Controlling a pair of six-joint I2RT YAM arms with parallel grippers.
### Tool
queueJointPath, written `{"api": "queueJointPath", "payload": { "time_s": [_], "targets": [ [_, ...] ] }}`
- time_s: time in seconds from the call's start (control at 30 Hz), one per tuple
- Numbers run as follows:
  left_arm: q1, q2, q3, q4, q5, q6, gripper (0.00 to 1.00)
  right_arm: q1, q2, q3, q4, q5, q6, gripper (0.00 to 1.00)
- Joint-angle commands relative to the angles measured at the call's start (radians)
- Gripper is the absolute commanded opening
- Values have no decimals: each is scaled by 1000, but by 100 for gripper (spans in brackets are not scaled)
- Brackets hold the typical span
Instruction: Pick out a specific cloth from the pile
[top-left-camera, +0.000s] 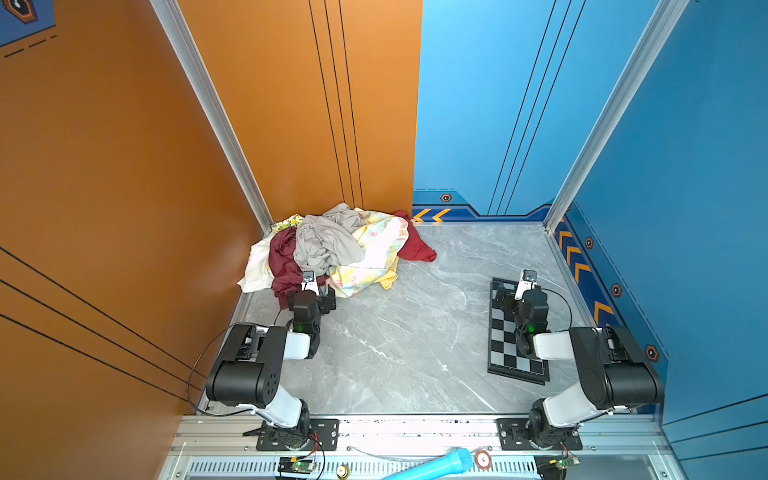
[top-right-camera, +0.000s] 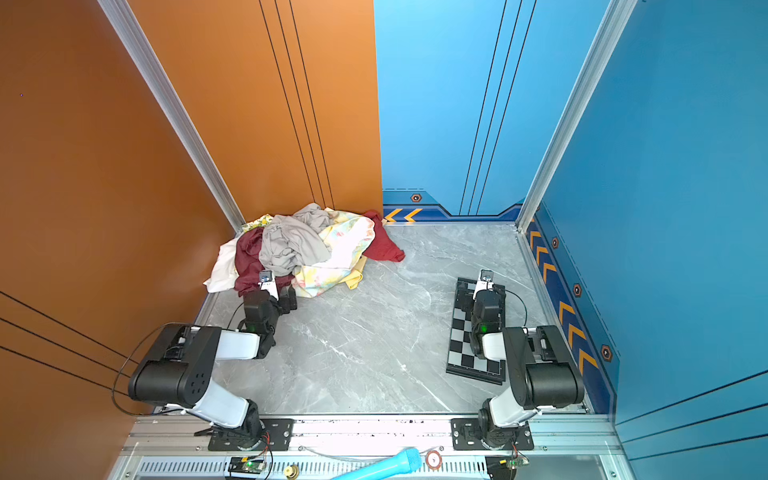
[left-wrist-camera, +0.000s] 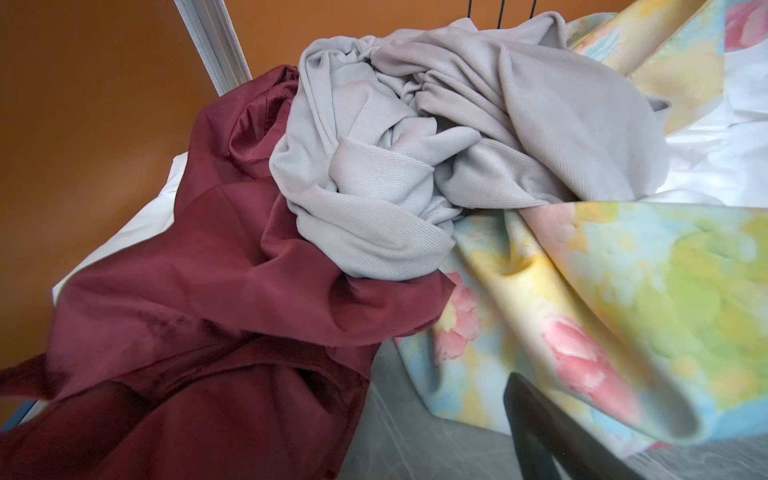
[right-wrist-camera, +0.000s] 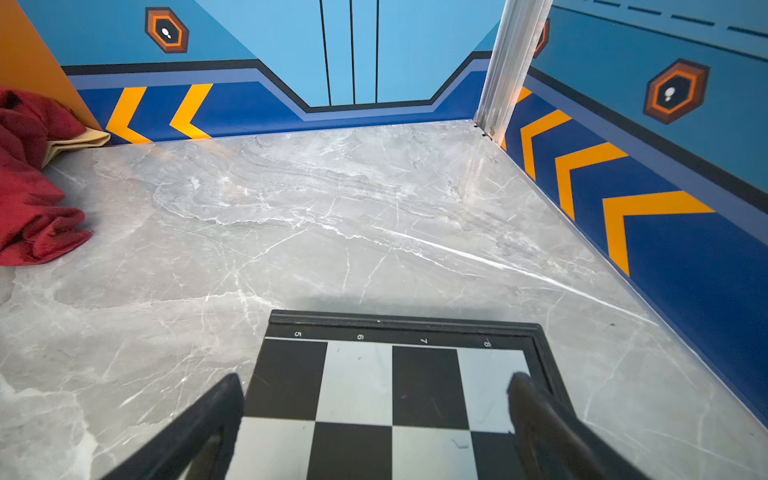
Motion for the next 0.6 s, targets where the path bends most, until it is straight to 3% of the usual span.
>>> {"api": "queueJointPath", "payload": {
  "time_s": [0.0,0.57],
  "targets": [
    [-1,-2,-2,7,21,17,98,2,-2,4,-10,-6,6,100],
    [19,3,12,-13,64,10,98,1,-2,3,-9,-6,6,100]
  ]
}}
